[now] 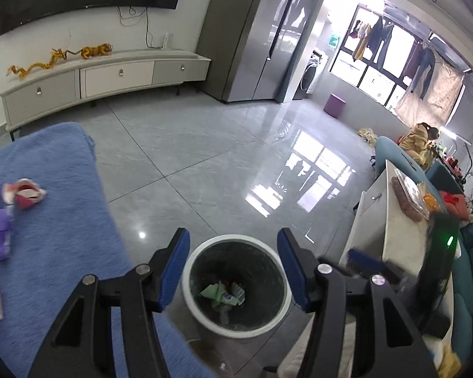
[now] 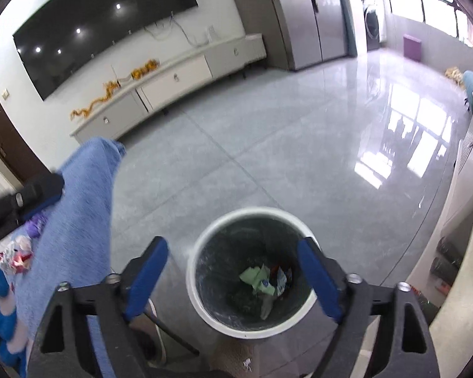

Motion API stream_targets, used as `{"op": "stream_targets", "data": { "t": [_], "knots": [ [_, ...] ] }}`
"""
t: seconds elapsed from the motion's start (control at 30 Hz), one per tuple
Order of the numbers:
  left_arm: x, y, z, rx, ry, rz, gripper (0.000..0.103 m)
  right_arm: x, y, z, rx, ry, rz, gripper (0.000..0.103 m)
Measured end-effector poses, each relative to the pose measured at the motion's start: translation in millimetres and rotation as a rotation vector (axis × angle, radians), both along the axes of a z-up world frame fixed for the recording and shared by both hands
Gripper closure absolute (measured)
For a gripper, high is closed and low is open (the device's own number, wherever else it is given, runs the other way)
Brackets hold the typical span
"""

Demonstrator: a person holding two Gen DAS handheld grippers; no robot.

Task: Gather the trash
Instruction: 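Carry both wrappers over the white bin and open both grippers, then move both grippers back over the remaining trash on the rug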

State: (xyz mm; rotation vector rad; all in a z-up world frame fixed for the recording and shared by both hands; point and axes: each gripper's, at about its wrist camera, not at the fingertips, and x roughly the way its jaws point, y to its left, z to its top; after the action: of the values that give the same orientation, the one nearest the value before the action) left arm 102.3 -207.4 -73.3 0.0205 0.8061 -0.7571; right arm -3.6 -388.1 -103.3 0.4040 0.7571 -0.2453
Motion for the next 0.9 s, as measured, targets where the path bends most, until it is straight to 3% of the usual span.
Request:
{"op": "stream_targets", "data": {
  "t": [0.03,0.07,0.4,0.47,0.53,0.9],
  "knots": [
    [-3.1,7.2,3.8,0.009,-0.012,0.012,0.047,-4.5,4.9,9.8,-0.015,-0.029,-0.007,0.002],
    [-6.1,13.1,6.9,0.015,-0.023,0.022,0.047,-7.0,8.6,16.8,-0.021,-0.055,-0.008,0.0],
    [-29.6,129.2,40.2,0.021,-0.123,0.187,0.047,-27.6,51.7,81.0,-0.053,-0.26,0.043,0.0],
    [-33.3,152.2,42.7,0.013,-0.13,0.212,0.039,-29.8,62.6,92.0,-0.06,-0.293,0.067,0.0],
    [-37.8,181.9,44.7,-0.002,-0.139,0.249,0.034,-30.1,71.7,98.9,-0.063,-0.312,0.096,0.0],
    [-57.4,306.9,44.3,0.006,-0.181,0.471,0.033,-17.5,147.2,120.4,-0.122,-0.336,0.33,0.0]
  ]
}}
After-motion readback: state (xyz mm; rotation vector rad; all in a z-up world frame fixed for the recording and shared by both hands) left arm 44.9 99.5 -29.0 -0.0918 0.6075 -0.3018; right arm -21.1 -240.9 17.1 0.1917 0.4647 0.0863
